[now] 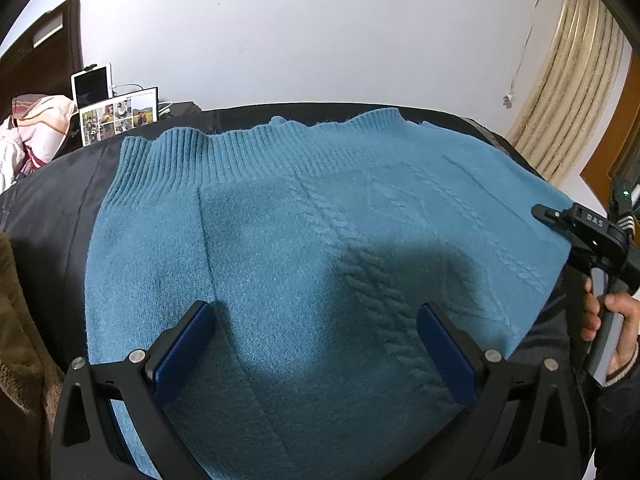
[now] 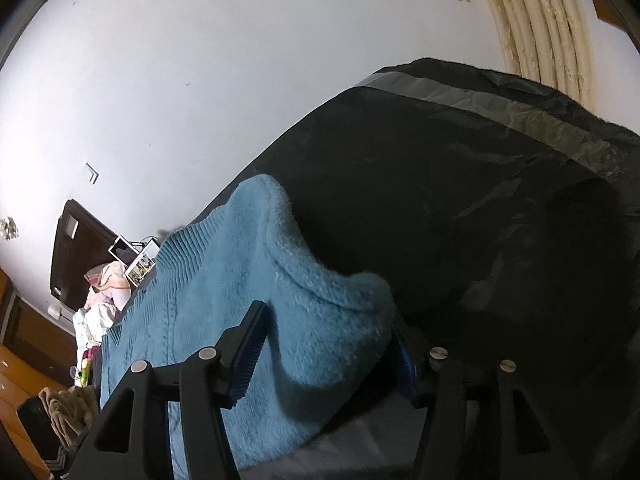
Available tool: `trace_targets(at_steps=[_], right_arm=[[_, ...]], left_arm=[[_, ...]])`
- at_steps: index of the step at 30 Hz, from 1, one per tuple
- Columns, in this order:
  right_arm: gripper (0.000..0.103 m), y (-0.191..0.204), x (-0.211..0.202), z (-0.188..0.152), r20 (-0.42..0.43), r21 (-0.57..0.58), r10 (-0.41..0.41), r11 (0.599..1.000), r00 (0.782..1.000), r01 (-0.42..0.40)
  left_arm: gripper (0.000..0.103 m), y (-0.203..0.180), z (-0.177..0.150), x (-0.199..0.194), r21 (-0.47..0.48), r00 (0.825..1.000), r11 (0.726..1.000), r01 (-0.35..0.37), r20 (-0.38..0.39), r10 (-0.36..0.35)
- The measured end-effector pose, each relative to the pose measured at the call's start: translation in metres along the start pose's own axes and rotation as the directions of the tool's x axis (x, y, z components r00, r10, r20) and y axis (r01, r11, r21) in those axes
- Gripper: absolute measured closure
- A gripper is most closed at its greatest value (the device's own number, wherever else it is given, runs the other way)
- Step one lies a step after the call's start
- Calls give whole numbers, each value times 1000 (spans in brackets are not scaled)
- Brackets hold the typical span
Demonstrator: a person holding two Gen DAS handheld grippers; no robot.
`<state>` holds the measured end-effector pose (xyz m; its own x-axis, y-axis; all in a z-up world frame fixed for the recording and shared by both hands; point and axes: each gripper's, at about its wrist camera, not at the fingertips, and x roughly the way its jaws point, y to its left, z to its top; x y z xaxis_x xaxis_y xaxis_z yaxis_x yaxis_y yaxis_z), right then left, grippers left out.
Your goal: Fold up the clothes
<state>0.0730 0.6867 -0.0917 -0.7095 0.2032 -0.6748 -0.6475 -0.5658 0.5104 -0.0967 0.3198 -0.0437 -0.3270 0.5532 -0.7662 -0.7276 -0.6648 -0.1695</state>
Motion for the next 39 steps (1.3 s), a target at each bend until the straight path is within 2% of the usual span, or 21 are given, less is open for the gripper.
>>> trace_targets(at_steps=[7,12,15,19,22,27,32,36,37,39], right_arm=[[43,0,11,6,3,25,48,999,999,-49],[70,7,3,4,20,-36,67,997,998,-66],[75,14,-9,3,48,-71,75,995,996,-71],[77,21,-25,0,82,-112,89,990,993,-80],[78,16,-34,-3,74,-97,108,990,991,-100],[79,-13,-56,-18,47,-34,125,992,991,-124],[79,-44,-88,-28,77,-3,107,994,991,-107],[79,-70,-113,-30,108,25,81,996,991,-84],[79,-77,-119,-29,117,34,75,996,990,-79],[79,-91,-130,-26,138,57,70,995,988,-78]], left_arm=[[1,1,2,0,-11,1000,1000,8,-1,-8],[1,-2,8,-4,-36,1000,999,15,-2,-15],[1,-3,12,-6,-51,1000,999,19,-2,-19],[1,-15,18,-15,-18,1000,1000,22,13,-22],[1,-26,21,-17,16,1000,1000,18,13,-18],[1,-37,21,-13,32,1000,999,25,-8,-25],[1,-53,19,-4,54,999,998,31,-38,-29],[1,-67,5,12,46,992,995,85,-102,-80],[1,-72,1,14,54,990,994,95,-107,-89],[1,-94,-10,14,147,995,987,59,-94,-45]])
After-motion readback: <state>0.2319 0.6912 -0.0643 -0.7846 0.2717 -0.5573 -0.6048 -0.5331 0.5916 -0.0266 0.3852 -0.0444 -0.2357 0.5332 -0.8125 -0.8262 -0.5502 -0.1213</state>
